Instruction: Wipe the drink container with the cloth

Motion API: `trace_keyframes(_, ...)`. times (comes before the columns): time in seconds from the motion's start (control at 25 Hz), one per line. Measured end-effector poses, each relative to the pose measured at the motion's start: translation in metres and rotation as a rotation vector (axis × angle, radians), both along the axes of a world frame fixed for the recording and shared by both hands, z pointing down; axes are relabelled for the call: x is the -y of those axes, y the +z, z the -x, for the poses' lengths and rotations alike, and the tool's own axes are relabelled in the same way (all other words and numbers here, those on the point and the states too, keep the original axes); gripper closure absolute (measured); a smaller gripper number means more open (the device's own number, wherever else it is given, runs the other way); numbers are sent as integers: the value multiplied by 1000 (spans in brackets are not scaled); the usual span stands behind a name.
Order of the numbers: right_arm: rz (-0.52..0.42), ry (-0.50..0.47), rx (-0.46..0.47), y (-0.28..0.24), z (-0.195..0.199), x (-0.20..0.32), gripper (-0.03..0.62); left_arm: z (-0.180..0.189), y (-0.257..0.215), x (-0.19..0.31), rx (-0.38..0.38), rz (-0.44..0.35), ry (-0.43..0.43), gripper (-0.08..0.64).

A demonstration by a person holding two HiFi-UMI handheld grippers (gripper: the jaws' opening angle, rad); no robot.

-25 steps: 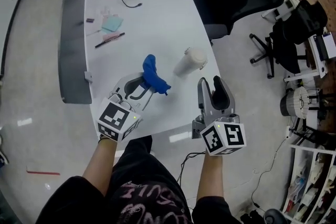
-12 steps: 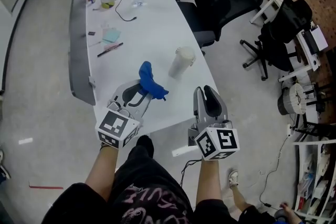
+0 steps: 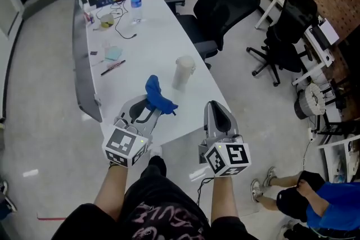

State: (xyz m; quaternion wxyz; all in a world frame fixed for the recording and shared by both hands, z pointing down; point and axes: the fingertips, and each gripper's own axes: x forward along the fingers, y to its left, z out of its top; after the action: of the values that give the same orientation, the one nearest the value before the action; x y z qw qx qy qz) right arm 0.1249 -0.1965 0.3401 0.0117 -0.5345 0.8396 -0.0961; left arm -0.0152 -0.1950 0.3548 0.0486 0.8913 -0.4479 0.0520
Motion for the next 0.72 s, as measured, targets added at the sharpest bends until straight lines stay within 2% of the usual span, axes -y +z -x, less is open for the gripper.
trace_keyframes(0.36,-34,35,4,-15,-16,-31,597,-14,-26,-23,8,-49,22,469)
trace_keyframes(0.72,-49,36,9,-18,-23,-62,597,-19,-42,-46,8,-90,22,471)
